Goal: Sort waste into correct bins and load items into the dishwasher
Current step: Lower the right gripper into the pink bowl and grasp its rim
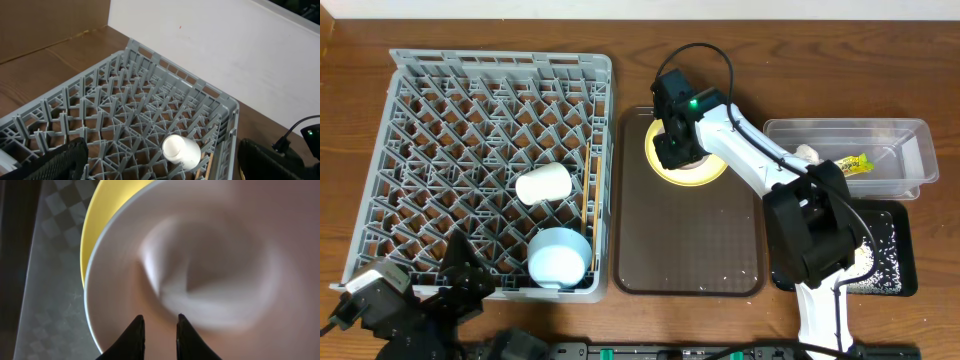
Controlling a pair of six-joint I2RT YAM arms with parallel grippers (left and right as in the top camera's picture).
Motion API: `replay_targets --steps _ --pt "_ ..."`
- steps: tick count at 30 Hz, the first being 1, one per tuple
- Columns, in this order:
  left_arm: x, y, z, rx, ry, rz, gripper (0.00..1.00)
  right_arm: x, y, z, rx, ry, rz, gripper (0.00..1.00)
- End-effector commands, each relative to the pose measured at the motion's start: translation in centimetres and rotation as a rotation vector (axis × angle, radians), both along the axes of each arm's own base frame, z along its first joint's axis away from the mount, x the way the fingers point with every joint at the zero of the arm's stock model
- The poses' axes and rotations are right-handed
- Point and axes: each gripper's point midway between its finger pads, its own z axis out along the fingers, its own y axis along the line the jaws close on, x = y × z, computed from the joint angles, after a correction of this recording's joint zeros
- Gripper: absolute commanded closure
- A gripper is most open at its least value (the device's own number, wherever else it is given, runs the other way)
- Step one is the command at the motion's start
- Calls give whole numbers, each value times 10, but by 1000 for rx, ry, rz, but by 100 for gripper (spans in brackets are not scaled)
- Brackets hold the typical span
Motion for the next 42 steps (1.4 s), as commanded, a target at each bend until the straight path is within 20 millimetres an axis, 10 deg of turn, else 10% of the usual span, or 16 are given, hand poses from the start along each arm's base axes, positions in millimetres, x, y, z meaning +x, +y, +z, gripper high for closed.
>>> replay_targets --steps 1,10,20,36,42 --pt "-2 4 3 1 -8 20 4 11 3 36 37 -72 -5 78" --pt "-2 4 3 1 -9 20 4 -7 27 76 140 -93 51 60" --pt "-2 4 3 1 -9 20 4 -24 42 24 -32 -88 133 52" --pt "-2 4 3 2 -9 20 4 14 -38 40 -65 -93 -182 55" --pt "-2 4 3 1 -9 20 4 7 -24 39 -17 -62 -158 58"
